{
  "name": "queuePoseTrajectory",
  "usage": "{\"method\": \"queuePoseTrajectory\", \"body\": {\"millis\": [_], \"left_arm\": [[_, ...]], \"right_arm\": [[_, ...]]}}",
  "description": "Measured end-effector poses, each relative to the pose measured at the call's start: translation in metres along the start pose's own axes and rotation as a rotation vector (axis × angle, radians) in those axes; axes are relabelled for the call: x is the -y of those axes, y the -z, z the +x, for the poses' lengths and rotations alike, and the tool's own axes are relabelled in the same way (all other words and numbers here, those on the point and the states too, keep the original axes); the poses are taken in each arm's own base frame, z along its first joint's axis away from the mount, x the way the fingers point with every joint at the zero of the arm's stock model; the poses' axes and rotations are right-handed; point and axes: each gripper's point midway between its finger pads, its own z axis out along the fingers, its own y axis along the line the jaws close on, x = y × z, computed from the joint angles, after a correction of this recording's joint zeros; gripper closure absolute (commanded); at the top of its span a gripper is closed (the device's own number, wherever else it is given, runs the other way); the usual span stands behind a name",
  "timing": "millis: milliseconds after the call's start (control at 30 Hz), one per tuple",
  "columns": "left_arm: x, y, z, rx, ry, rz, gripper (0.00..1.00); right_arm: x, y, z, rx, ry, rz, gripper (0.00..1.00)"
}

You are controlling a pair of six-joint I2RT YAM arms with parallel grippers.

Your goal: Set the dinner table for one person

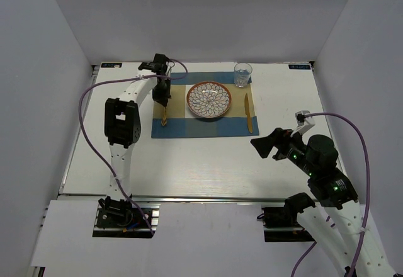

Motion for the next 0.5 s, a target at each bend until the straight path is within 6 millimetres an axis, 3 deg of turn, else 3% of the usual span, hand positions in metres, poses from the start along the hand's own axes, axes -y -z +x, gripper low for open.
{"method": "queuePoseTrajectory", "body": {"millis": [500], "left_arm": [[-0.012, -0.014, 0.015, -0.074, -0.024, -0.094, 1.00]], "right_arm": [[0.005, 0.000, 0.003, -0.009, 0.010, 0.023, 0.11]]}}
